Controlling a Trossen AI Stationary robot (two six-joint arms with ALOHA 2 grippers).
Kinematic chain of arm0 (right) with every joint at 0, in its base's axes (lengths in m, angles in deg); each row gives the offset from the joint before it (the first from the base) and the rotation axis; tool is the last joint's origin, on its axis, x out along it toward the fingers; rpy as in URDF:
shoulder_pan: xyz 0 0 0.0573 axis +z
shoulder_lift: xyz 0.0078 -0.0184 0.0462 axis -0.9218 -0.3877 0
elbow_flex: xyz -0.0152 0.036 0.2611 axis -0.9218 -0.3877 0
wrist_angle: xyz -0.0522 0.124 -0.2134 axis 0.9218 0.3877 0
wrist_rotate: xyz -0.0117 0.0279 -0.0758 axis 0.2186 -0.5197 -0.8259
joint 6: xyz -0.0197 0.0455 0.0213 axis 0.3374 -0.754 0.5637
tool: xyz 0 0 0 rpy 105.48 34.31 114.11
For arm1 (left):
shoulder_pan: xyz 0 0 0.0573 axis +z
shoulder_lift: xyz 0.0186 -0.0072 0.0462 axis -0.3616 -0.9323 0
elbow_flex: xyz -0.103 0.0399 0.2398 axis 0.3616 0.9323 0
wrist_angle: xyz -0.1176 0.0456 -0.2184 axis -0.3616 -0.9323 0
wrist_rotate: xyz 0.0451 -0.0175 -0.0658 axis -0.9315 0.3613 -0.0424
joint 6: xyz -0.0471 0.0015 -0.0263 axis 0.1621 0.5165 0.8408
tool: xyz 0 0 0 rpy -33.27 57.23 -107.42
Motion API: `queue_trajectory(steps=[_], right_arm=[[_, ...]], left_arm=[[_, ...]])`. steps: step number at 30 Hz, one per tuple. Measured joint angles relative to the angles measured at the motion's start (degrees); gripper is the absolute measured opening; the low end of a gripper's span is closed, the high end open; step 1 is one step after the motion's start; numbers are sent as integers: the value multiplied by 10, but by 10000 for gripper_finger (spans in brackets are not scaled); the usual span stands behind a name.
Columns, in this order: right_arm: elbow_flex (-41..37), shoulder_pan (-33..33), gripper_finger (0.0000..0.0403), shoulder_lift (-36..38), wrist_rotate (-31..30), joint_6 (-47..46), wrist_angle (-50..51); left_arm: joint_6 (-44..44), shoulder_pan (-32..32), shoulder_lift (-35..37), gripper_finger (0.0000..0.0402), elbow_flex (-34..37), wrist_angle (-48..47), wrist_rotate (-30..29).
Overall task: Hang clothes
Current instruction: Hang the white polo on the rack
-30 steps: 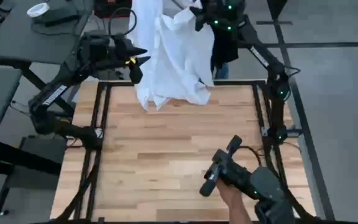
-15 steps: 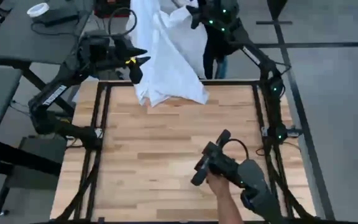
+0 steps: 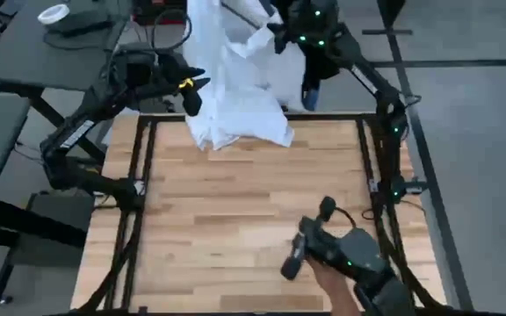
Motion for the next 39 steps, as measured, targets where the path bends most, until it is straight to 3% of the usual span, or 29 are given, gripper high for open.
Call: queue_trajectory(steps=[5, 10, 16, 22, 31, 39], right_arm=[[0, 16, 28, 62, 2, 30, 96], [0, 41, 28, 121, 22, 47, 183], [0, 83, 28, 158, 26, 62, 261], [0, 124, 28, 170, 53, 78, 300], [0, 168, 28, 171, 66, 99, 325], [0, 172, 28, 171, 67, 101, 316]], left_arm=[[31, 11, -1, 122, 0, -1, 1], [60, 26, -3, 167, -28, -20, 19], [-25, 29, -2, 210, -93, -37, 14], [-91, 33, -2, 212, -101, -81, -1], [-94, 34, -15, 212, -98, -163, 0], [-63, 34, -18, 212, -93, -182, 68]])
